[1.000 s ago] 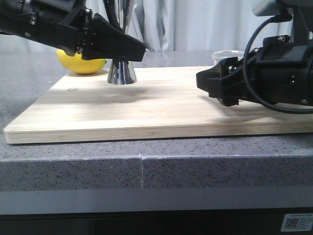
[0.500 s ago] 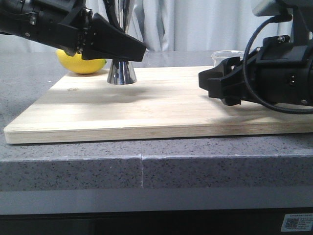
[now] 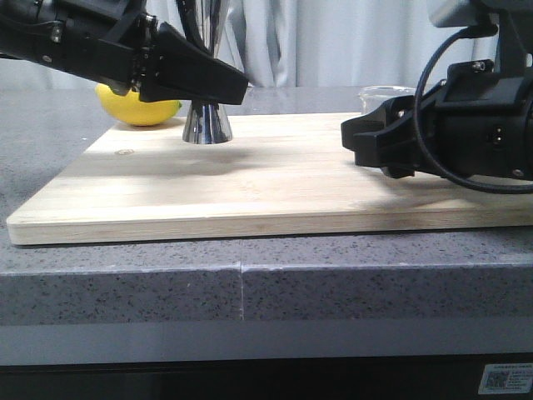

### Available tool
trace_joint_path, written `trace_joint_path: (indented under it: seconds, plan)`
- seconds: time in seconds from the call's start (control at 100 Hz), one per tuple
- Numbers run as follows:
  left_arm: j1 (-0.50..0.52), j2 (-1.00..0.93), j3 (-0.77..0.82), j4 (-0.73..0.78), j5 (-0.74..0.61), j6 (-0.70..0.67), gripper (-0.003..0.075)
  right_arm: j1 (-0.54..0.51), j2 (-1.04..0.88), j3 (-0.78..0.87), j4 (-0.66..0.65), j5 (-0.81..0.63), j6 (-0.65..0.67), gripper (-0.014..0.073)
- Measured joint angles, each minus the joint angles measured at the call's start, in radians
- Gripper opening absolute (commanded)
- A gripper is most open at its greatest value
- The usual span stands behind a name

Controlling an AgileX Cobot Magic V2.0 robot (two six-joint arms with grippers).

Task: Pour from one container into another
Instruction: 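Close the right gripper around the glass beaker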

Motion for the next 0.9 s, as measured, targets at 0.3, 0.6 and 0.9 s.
trace_joint_path:
  seconds: [0.3, 0.6, 0.9]
  plan:
    - [0.0, 0.0, 0.0, 0.0, 0.0, 0.0, 0.0018, 0.0, 0.0, 0.0, 0.0, 0.0, 0.0, 0.032]
    - [0.0, 0.0, 0.0, 0.0, 0.0, 0.0, 0.0018, 0.0, 0.0, 0.0, -0.001, -0.002, 0.0, 0.0185]
    - [0.0, 0.0, 0.0, 0.0, 0.0, 0.0, 0.0018, 0.0, 0.002, 0.0, -0.001, -0.008, 0.005, 0.0185]
